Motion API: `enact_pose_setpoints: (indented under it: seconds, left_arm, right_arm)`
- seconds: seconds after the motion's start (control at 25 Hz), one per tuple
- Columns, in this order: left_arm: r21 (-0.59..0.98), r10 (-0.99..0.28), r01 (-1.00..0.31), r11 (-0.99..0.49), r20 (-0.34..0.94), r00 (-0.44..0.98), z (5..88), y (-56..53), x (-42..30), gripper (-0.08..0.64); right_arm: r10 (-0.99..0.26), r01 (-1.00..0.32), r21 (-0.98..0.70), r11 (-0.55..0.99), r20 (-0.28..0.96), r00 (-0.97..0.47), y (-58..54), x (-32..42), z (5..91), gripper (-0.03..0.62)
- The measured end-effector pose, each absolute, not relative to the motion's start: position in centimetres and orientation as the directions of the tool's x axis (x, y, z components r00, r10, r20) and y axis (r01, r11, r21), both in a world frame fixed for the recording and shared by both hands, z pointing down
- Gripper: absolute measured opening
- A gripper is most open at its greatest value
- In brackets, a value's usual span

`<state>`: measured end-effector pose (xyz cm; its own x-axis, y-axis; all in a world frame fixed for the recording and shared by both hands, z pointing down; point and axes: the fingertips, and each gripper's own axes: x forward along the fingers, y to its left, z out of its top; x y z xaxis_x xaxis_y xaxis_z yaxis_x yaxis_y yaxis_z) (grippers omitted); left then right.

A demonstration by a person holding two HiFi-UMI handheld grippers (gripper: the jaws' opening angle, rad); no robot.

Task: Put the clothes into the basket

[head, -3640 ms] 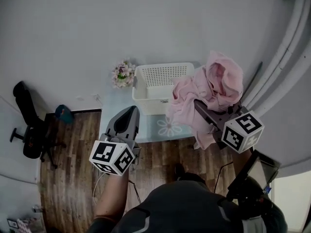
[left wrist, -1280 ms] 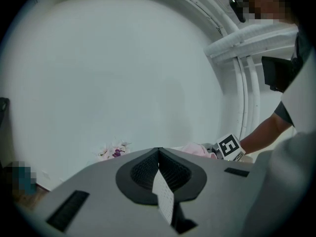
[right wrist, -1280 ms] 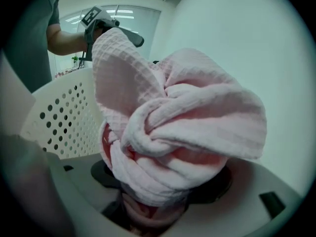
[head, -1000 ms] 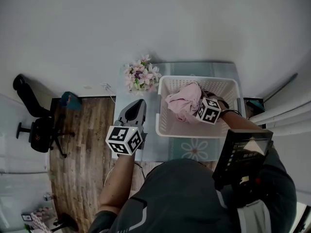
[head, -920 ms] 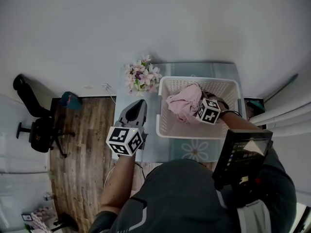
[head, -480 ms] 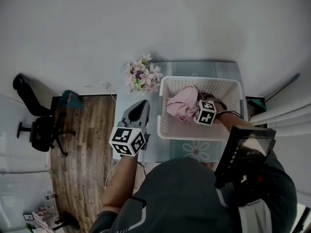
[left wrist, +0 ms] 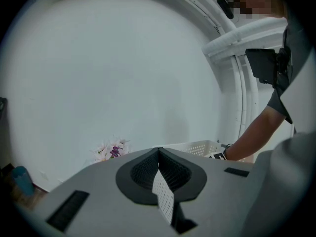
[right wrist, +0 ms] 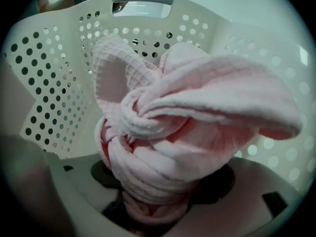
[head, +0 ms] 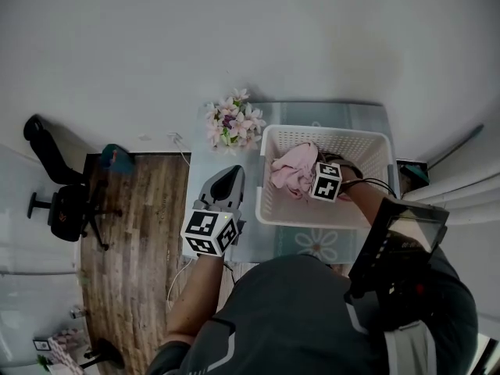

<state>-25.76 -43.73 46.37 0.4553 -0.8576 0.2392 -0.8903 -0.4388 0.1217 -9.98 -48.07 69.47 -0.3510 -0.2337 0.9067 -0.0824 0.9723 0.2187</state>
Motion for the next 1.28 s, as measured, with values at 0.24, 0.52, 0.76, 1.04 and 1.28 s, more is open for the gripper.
enact_pose_setpoints:
  seconds: [0.24, 0.52, 0.76, 1.04, 1.28]
  left_arm:
    - [0.11, -0.87, -0.902, -0.418, 0.236, 0.432, 45.7, -42.6, -25.9, 0.008]
    - [0.098, -0.878, -0.9, -0.425, 0.199, 0.436, 43.8, -40.5, -24.5, 0.008]
    - [0.105, -0.897, -0.911, -0.398, 0.165, 0.41, 42.1, -38.3, -24.0, 0.008]
    - [0.116, -0.907, -0.917, -0.381, 0.143, 0.395, 40.9, -35.6, -22.6, 0.008]
    - [0.105, -0.905, -0.912, -0.397, 0.122, 0.408, 38.9, -32.9, -20.4, 0.008]
  right_arm:
    - [-0.243, -0.085, 0.228, 0.97, 0.899, -0.363, -48.1, -10.0, 69.5, 0.357]
    - [-0.227, -0.079, 0.213, 0.974, 0.91, -0.348, -47.8, -9.2, 67.7, 0.413]
    - [-0.265, -0.061, 0.262, 0.963, 0.883, -0.388, -46.7, -8.3, 62.5, 0.416]
    - [-0.382, -0.168, 0.347, 0.923, 0.764, -0.52, -45.7, -7.4, 54.4, 0.414]
    - [-0.487, -0.279, 0.409, 0.869, 0.608, -0.627, -43.3, -6.0, 45.4, 0.414]
